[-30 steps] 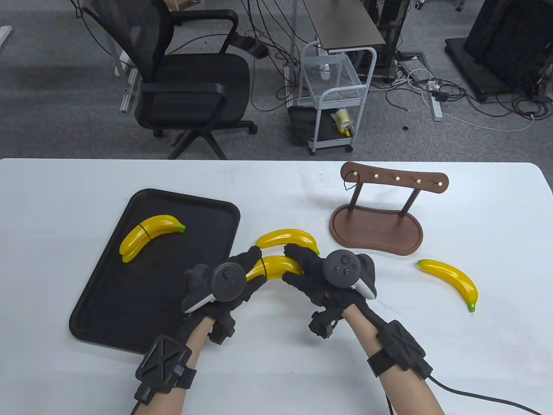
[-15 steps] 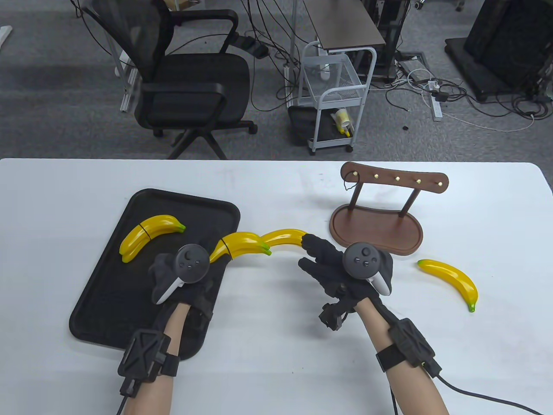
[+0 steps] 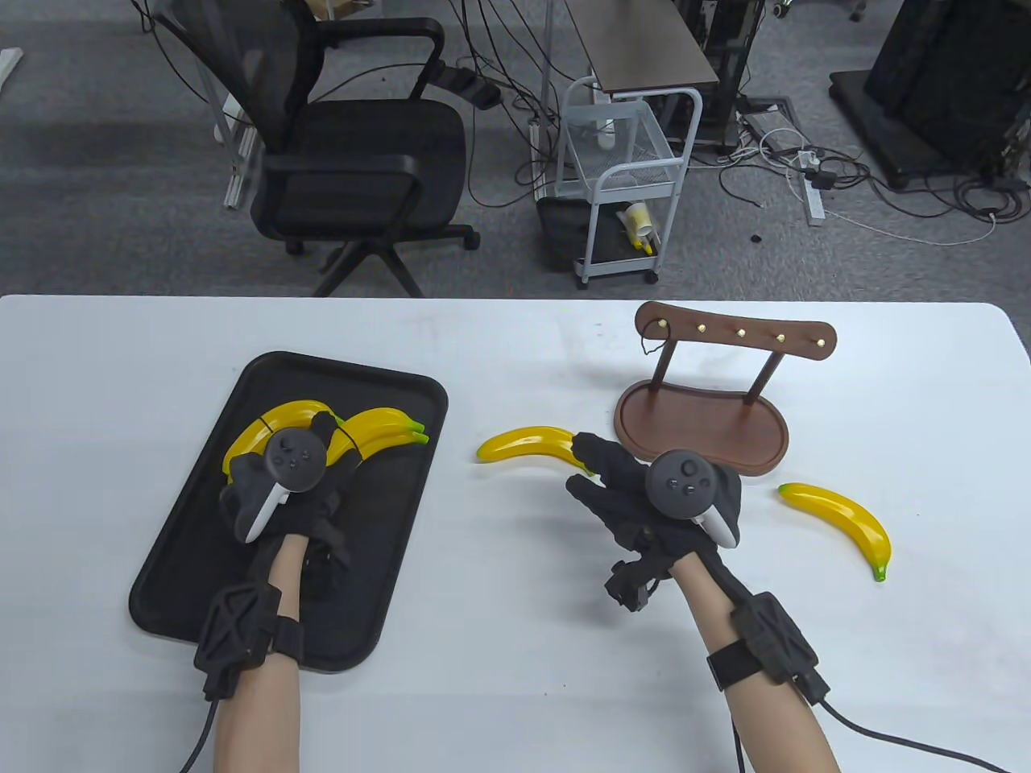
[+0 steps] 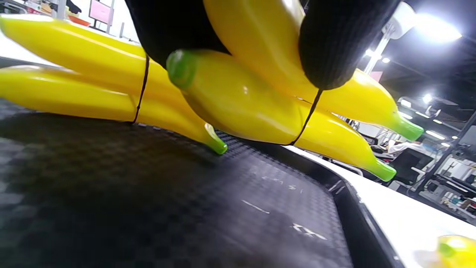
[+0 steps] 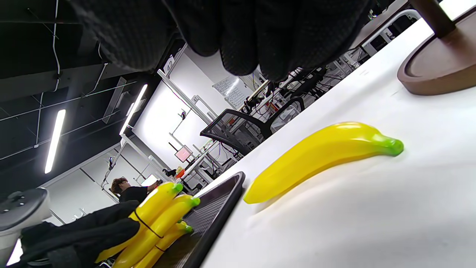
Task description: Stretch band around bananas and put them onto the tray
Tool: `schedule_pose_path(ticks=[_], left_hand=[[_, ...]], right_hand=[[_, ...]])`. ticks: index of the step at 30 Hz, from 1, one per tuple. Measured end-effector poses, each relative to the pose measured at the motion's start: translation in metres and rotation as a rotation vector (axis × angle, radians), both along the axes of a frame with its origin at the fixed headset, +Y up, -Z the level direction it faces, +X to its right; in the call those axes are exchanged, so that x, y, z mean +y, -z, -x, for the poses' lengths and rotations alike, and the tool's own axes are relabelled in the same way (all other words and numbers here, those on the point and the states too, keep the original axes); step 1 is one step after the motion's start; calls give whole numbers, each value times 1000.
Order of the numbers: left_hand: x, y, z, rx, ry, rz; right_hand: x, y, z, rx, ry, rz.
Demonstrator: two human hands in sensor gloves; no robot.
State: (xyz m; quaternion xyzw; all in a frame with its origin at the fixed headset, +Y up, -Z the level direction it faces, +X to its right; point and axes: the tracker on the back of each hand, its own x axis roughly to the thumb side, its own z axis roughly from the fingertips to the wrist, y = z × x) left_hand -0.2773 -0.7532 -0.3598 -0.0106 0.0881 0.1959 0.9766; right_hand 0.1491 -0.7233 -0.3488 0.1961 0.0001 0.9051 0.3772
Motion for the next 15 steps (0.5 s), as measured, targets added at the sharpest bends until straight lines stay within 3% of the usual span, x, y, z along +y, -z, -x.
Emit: schedule_pose_path(ticks=[15], left_hand=[[-24,14,2,35,-9,46]], right_hand=[[9,-3,-1,21,-3,-40]])
